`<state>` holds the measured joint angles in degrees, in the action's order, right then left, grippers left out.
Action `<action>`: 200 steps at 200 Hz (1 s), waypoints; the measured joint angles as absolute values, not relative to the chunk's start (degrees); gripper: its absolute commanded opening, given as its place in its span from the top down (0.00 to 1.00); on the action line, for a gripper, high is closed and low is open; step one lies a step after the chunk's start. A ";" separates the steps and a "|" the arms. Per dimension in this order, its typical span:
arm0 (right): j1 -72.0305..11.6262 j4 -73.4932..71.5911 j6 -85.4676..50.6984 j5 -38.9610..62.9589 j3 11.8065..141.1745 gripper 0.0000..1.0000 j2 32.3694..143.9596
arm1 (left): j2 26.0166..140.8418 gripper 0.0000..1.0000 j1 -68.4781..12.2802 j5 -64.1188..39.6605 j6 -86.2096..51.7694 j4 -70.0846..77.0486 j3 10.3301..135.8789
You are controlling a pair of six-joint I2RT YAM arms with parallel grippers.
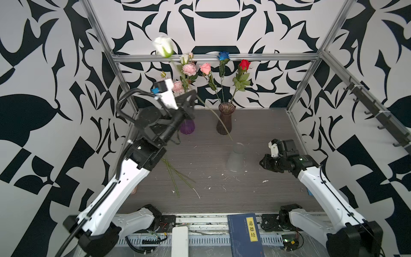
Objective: Arrange flowers in a vase
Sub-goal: Place the flower in the vase.
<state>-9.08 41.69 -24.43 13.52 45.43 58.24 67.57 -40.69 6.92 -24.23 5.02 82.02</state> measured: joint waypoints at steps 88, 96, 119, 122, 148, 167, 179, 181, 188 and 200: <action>-9.08 41.25 -24.36 13.47 44.69 0.72 57.58 | 83.11 1.00 -54.76 12.78 -2.79 7.31 86.28; -9.08 41.23 -24.36 13.50 44.69 0.73 57.56 | 83.11 1.00 -54.76 13.19 -2.44 7.38 86.28; -9.08 41.23 -24.29 13.50 44.69 0.73 57.58 | 83.11 1.00 -54.76 14.26 -2.13 7.70 86.13; -9.08 41.23 -24.29 13.50 44.69 0.72 57.58 | 83.11 1.00 -54.76 14.35 -2.22 7.77 86.02; -9.08 41.23 -24.25 13.50 44.69 0.73 57.56 | 83.11 0.65 -54.76 14.17 -3.42 7.79 84.75; -9.08 41.23 -24.25 13.50 44.69 0.72 57.56 | 83.64 0.32 -54.76 13.69 -4.82 7.20 84.29; -9.08 41.23 -24.25 13.50 44.69 0.73 57.56 | 83.99 0.24 -54.76 13.21 -5.43 6.02 84.29; -9.08 41.23 -24.25 13.50 44.69 0.73 57.56 | 83.99 0.23 -54.78 13.17 -5.15 5.48 84.29; -9.08 41.23 -24.25 13.50 44.69 0.73 57.56 | 84.01 0.20 -54.78 12.82 -4.91 4.10 84.29; -9.08 41.23 -24.25 13.50 44.69 0.73 57.56 | 83.96 0.16 -54.78 12.56 -5.19 2.04 84.31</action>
